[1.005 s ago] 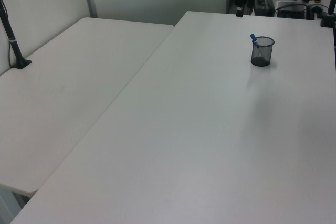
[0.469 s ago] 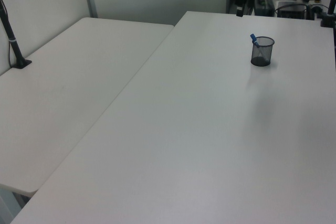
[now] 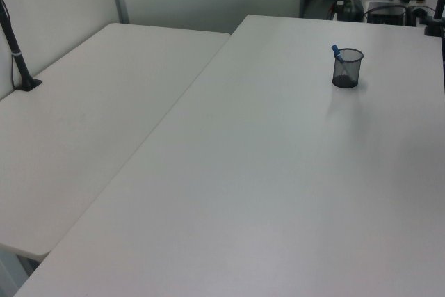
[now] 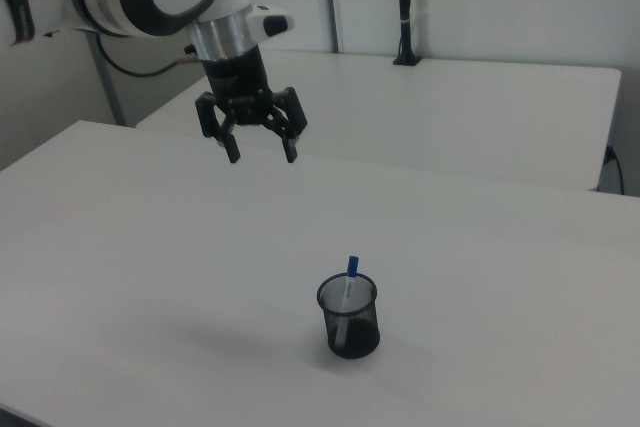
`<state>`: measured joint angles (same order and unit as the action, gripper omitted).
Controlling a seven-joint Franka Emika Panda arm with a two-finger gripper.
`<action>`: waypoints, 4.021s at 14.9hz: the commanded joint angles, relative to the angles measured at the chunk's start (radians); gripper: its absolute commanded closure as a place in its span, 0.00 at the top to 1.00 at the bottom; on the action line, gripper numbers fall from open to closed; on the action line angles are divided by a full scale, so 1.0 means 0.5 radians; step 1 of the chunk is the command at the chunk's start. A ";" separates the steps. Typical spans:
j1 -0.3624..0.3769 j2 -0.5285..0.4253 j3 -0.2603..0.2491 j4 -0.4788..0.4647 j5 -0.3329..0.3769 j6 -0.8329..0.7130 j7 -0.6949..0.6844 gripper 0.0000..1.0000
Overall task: Remove the marker
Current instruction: 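Move the open gripper over the black mesh pen cup, then lower the gripper into the cup and close on the blue-capped marker, then lift the marker straight up out of the pen cup, then carry the marker away from the cup and lower it to the table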
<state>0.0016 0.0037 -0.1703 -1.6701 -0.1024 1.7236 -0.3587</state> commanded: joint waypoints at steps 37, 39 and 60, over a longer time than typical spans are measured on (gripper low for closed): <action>-0.292 -0.010 -0.092 -0.382 -0.007 0.775 0.184 0.03; -0.292 -0.102 -0.092 -0.348 0.100 0.759 0.178 0.03; 0.218 0.618 0.264 -0.258 0.331 0.393 0.895 0.03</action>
<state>0.0995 0.2604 -0.0366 -1.8097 0.0807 1.8689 0.0354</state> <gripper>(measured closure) 0.833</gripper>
